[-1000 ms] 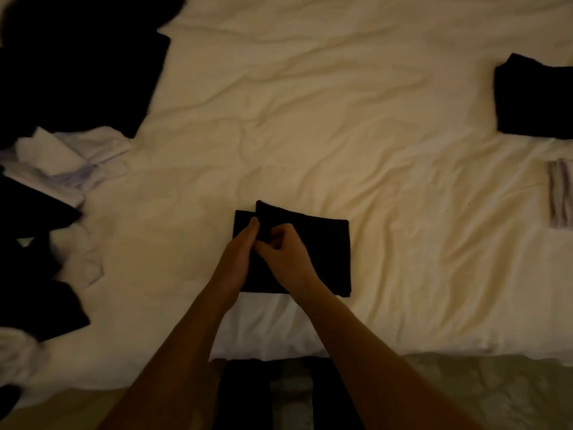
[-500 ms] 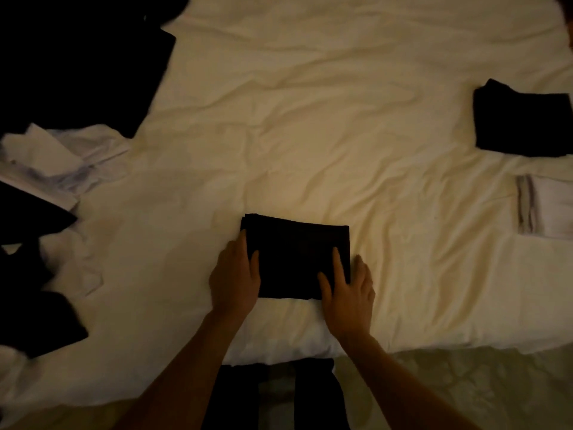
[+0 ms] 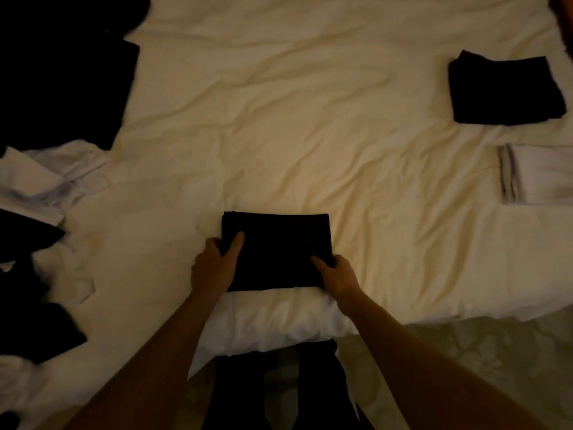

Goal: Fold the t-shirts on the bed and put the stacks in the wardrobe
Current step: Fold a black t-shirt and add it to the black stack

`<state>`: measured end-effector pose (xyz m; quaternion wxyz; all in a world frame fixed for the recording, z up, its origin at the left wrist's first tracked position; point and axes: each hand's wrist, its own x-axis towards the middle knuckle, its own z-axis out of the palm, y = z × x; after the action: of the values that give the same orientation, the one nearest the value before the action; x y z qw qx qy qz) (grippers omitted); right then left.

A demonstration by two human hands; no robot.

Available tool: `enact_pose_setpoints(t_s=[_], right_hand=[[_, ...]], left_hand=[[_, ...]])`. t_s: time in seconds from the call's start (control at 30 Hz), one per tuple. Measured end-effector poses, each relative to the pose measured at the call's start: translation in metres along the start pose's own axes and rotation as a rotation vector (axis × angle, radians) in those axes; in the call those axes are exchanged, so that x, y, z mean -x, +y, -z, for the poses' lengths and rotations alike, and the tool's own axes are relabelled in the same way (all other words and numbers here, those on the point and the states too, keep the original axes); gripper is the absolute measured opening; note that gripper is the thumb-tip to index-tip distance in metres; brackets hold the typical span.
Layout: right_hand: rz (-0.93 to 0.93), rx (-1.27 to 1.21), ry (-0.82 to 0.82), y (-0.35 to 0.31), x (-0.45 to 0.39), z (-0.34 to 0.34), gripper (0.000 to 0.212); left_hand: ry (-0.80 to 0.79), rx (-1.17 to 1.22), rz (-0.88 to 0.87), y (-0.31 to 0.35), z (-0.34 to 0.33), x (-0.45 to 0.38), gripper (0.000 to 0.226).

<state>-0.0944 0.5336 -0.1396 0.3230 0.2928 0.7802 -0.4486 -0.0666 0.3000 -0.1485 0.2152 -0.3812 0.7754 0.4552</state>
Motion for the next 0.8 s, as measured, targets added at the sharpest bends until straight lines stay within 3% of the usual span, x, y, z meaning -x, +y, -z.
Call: enact_pose_setpoints(t_s=[0.1,0.17,0.3,0.43,0.57,0.8], right_hand=[[0.040,0.045,0.007,-0.010,0.012,0.004,0.033],[0.107,0.042,0.033,-0.020,0.023,0.013,0.023],[0.140,-0.135,0.080,-0.027,0.043,0.037,0.006],[0.175,-0.304,0.029,-0.035,0.066,0.077,0.007],[0.263,-0.395,0.100,-0.042,0.087,0.132,0.007],[0.337,-0.531,0.061,-0.068,0.098,0.237,0.013]], left_hand=[[-0.216,0.267,0.089,0.017,0.000,0.006,0.037],[-0.251,0.437,0.143,0.025,0.003,0.016,0.041],[-0.277,0.553,0.098,0.037,0.004,0.045,0.055],[-0.322,0.654,0.048,0.068,0.003,0.080,0.051],[-0.338,0.658,-0.049,0.121,-0.015,0.117,0.041],[-0.230,0.699,-0.229,0.204,-0.059,0.165,0.042]])
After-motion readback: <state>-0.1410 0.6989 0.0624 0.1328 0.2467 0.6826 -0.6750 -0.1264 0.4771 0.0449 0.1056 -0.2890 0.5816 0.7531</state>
